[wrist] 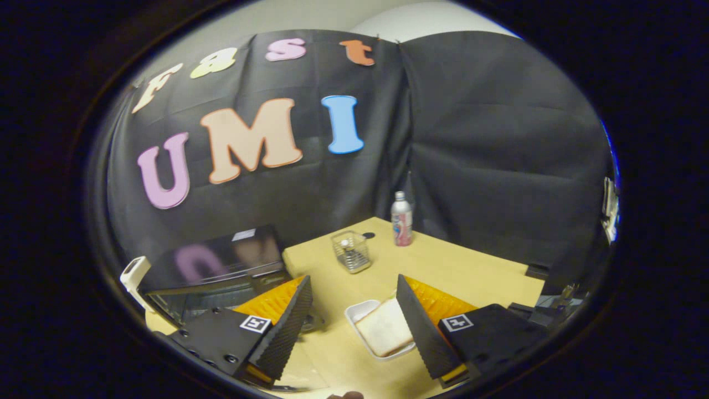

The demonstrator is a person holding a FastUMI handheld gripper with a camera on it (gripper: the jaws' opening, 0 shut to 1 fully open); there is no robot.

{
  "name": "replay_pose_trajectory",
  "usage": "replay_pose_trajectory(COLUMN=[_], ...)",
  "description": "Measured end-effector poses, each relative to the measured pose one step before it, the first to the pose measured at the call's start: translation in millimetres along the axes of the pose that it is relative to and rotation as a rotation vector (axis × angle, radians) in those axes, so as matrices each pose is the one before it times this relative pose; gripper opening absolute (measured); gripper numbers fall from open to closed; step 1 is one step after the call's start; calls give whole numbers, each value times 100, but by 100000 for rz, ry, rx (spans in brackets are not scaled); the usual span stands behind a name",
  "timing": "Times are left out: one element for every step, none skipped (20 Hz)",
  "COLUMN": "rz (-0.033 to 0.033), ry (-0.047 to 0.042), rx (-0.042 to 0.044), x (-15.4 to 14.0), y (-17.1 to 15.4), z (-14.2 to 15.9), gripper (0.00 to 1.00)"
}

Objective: Open the toaster oven, put the food inside, and close the toaster oven door.

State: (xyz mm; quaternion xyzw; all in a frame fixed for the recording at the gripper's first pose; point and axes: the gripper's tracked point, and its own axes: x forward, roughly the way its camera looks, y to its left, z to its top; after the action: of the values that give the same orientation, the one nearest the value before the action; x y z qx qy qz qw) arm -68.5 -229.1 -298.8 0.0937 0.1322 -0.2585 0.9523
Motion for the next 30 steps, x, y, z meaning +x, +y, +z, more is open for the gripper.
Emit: replay_pose_trajectory(rz=[-2444,-2374,-2019,-1768,-1812,-1570,-818,-525,-999,-29,428,344,628,132,-45,-462,46,298,1183,1234,1570,2065,70,1420,1786,2104,2580,2095,120,-477], ry=[45,253,631,612,700,1072,1308,1571,2150,3150,3052,2649,2749,2250,1850,1798,2364,2045,1195,1034,446,695,684,8,290,430,-1058,-593,-556,-59], rx=[2334,2306,2526,2395,2315,2560,2799,2801,2388,2283,2075,1669,1172,475,-331,-758,-597,-543,-94,227,512,921,478,1082,1129,1148,917,155,-483,-97], x=[401,324,399,394,471,405,599,536,510,442,484,516,361,454,527,318,335,285,439,318,12,264,90,64,-113,60,-21,-195,107,-66], y=[-1309,-1292,-1071,-1023,-1120,-947,-599,-544,-620,-635,-233,-283,-117,-33,-74,-232,-86,220,244,257,289,479,5,46,351,146,596,316,-163,-86], z=[-109,-95,-262,-169,-351,-383,-399,-632,-870,-1117,-1200,-923,-891,-977,-820,-648,-662,-714,-293,-168,8,-66,-61,72,119,-74,256,172,189,146], gripper=[96,96,96,96,96,96,96,96,96,96,96,97,97,97,97,97,97,97,96,96,96,89,81,74,66,59,51,44,36,29])
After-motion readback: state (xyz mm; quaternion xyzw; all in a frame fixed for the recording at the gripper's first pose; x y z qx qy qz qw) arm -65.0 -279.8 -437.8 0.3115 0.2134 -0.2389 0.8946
